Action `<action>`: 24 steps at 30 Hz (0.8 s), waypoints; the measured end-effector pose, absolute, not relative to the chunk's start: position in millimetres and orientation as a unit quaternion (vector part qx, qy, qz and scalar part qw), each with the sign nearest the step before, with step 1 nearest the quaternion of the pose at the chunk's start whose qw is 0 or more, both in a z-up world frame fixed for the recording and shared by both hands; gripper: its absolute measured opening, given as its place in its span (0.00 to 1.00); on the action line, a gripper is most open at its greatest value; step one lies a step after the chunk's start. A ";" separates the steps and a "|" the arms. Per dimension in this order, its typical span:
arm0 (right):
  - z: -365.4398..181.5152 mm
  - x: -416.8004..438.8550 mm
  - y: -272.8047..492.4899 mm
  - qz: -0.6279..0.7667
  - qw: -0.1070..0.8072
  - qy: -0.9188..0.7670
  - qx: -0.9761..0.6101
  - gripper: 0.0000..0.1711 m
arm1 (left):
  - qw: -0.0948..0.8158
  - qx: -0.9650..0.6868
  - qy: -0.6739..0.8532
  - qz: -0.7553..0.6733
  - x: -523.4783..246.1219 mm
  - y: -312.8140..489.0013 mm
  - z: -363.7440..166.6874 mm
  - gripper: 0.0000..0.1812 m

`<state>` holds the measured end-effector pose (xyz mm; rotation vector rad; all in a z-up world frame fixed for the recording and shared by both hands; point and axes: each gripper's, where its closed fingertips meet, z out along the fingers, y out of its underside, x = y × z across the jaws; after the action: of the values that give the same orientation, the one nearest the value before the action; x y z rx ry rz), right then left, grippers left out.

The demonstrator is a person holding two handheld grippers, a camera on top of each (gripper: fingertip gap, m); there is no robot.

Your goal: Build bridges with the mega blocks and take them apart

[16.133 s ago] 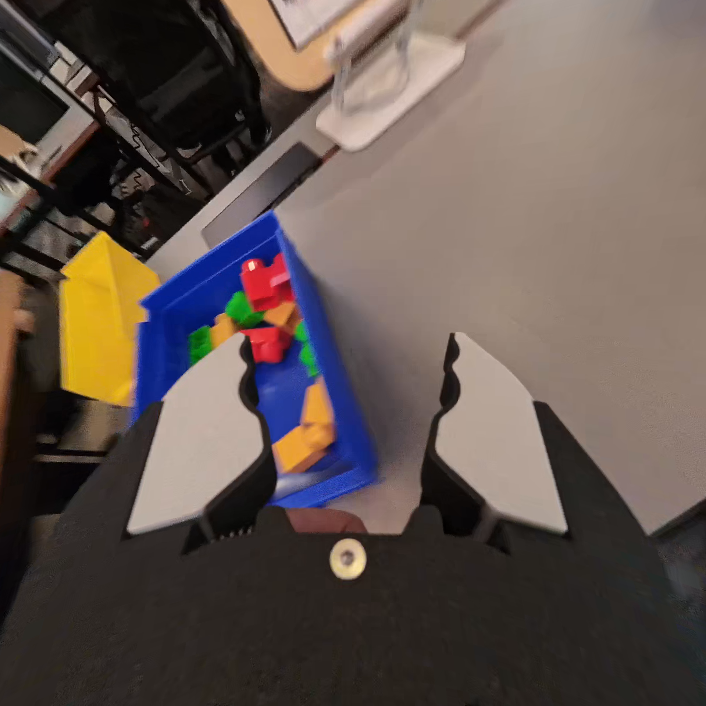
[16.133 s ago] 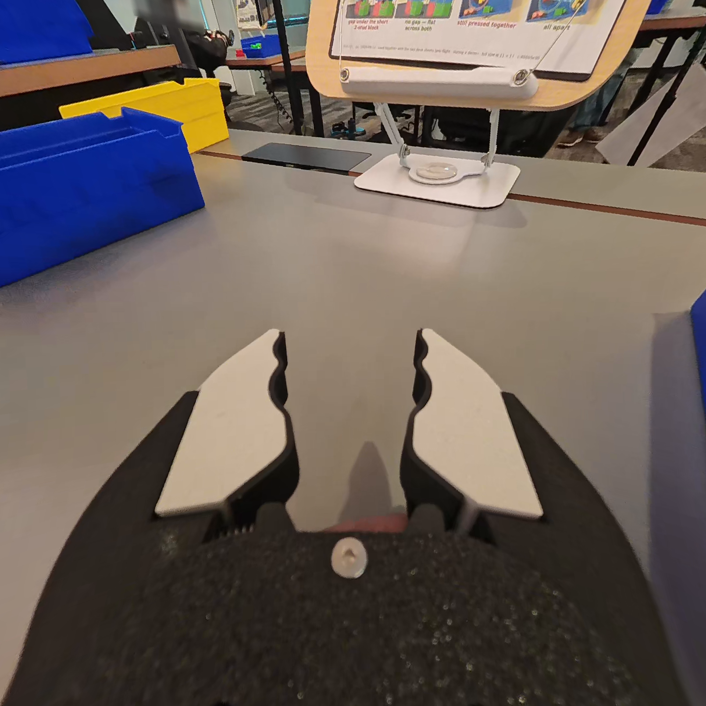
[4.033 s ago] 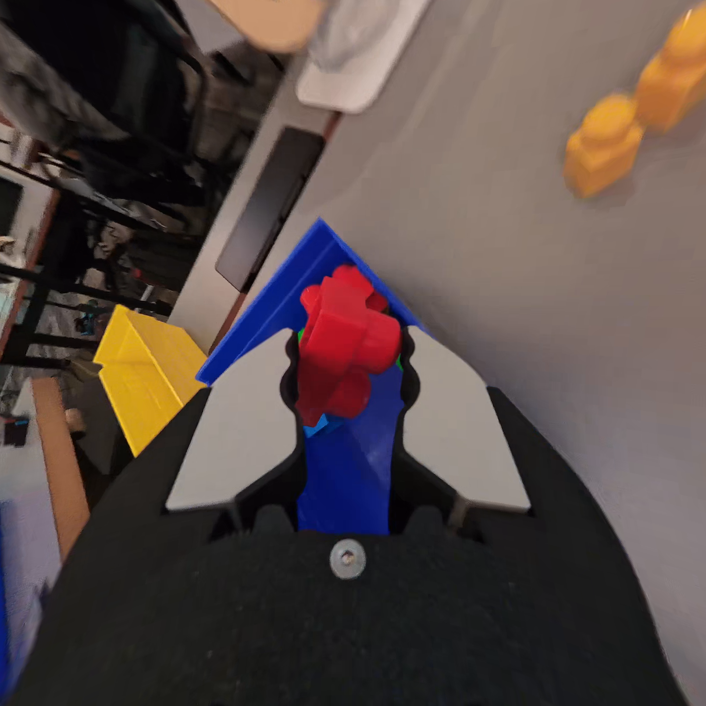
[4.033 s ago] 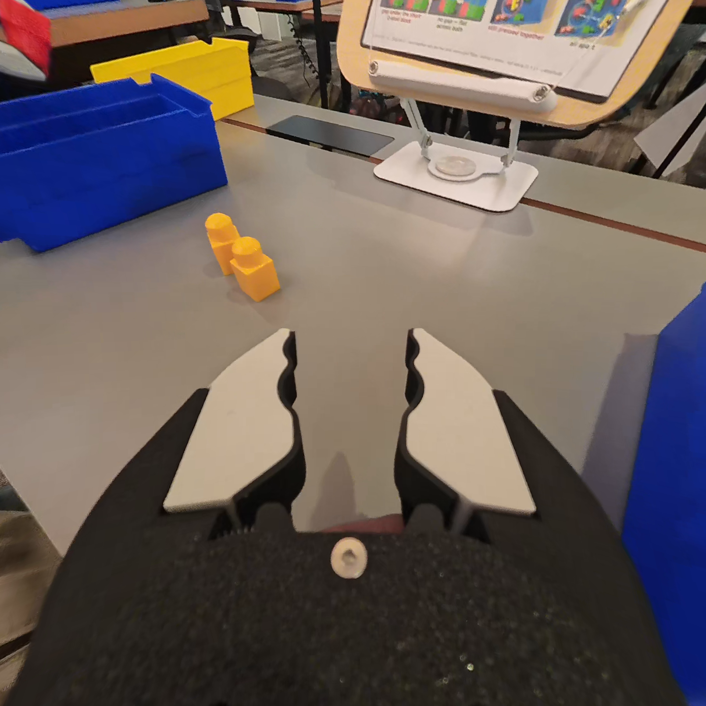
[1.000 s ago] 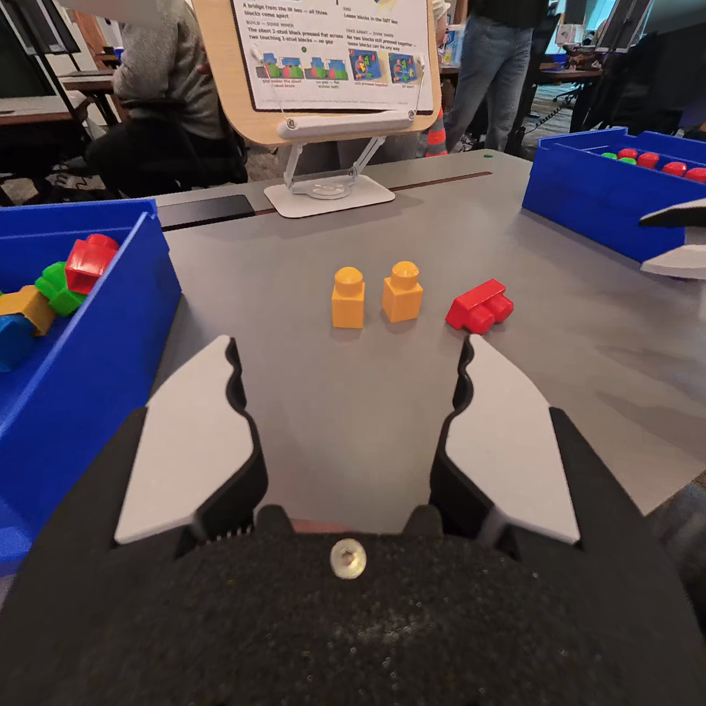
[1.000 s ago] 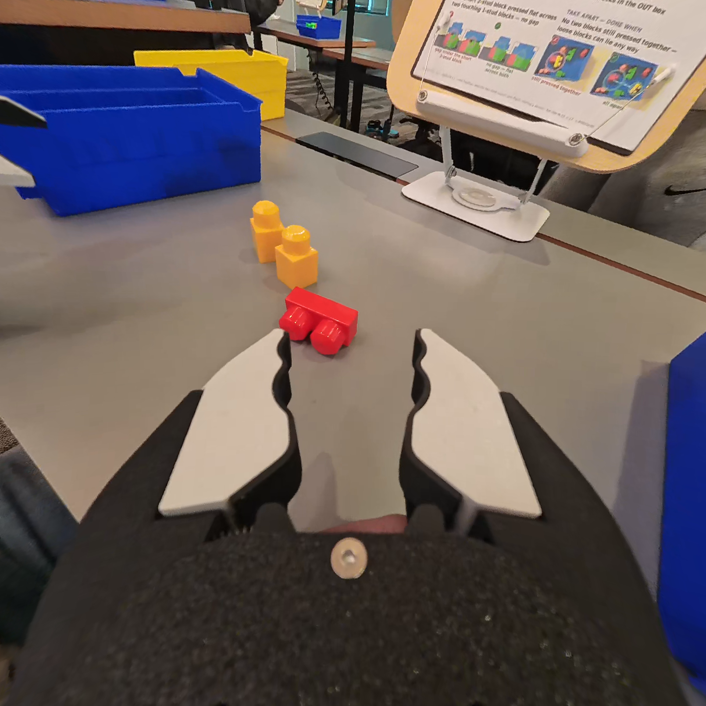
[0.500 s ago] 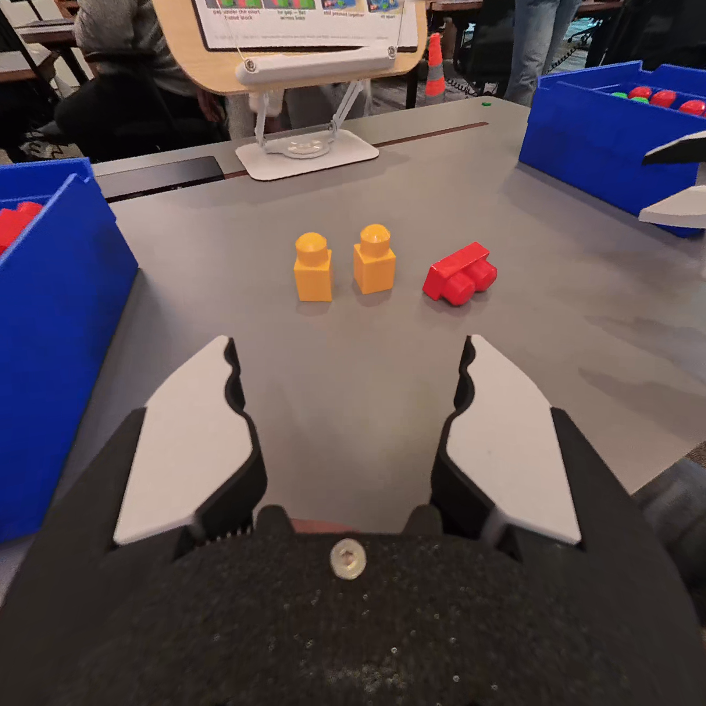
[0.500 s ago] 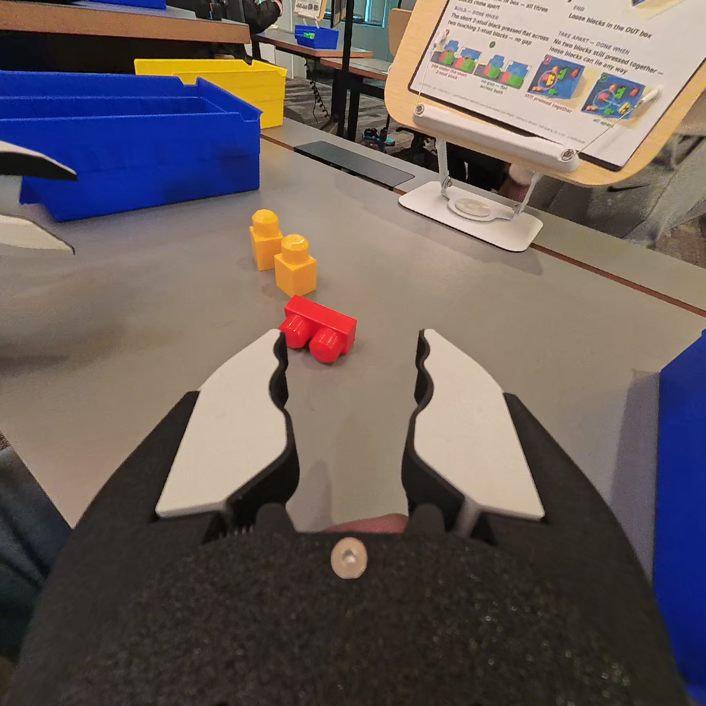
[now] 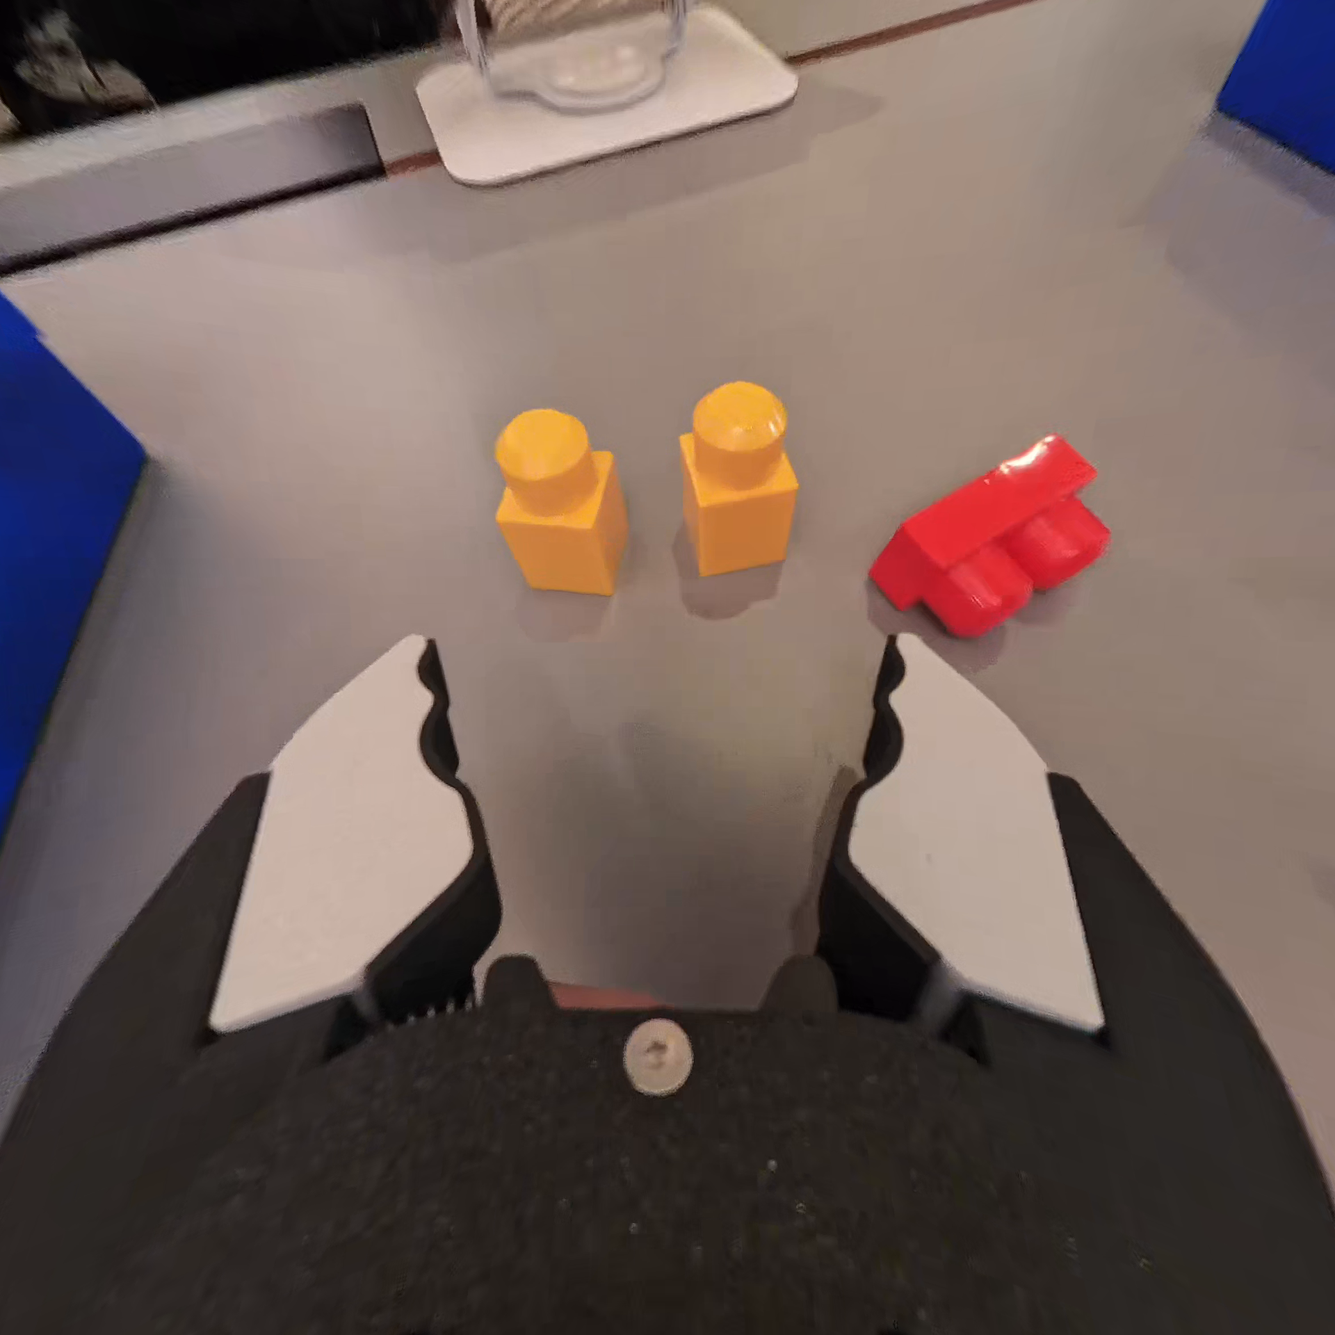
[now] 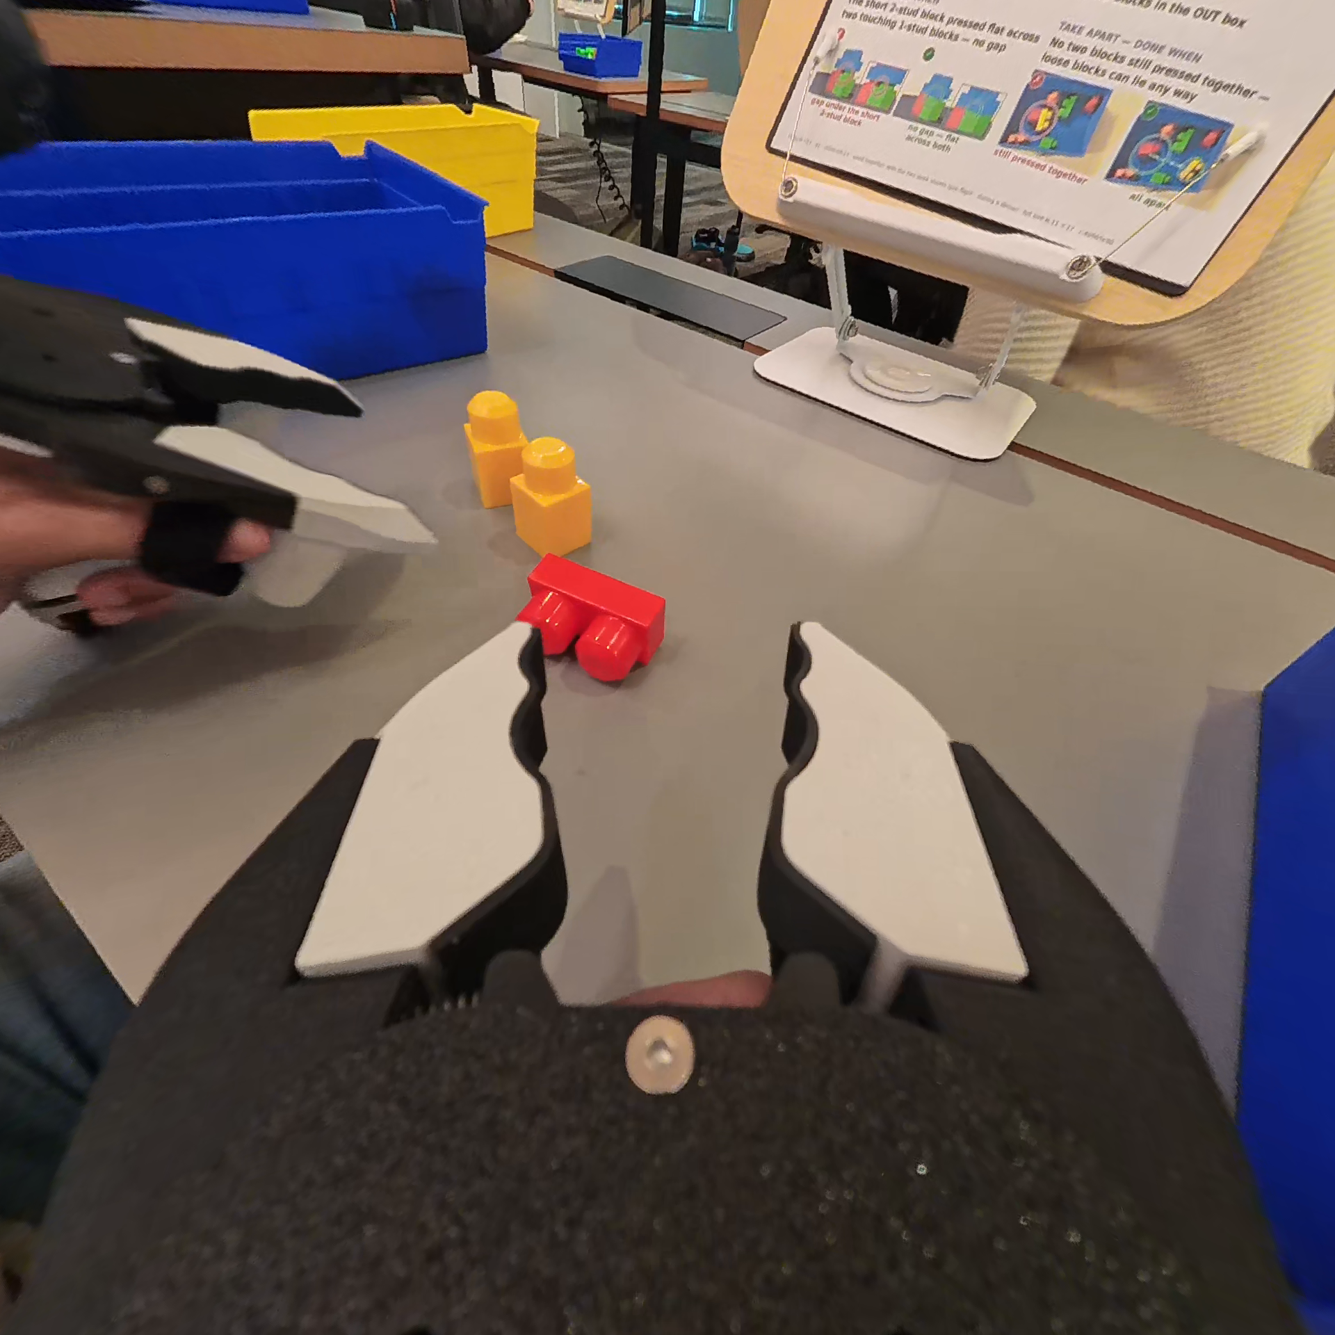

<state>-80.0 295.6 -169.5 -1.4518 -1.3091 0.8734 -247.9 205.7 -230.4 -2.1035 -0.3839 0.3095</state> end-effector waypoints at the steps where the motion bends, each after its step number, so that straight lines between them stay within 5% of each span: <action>1: -170.3 -79.6 296.1 0.357 0.479 -0.537 -0.596 0.37 | 0.460 -0.865 -0.167 0.114 -250.4 212.5 -236.2 0.61; 24: -173.4 -72.6 314.1 0.379 0.453 -0.524 -0.613 0.37 | 0.404 -0.908 -0.089 -0.069 -264.9 245.1 -252.7 0.57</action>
<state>-72.6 314.1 -173.4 -1.5148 -1.2944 0.9359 -264.9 245.1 -252.7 -2.2924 -0.2256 -0.1745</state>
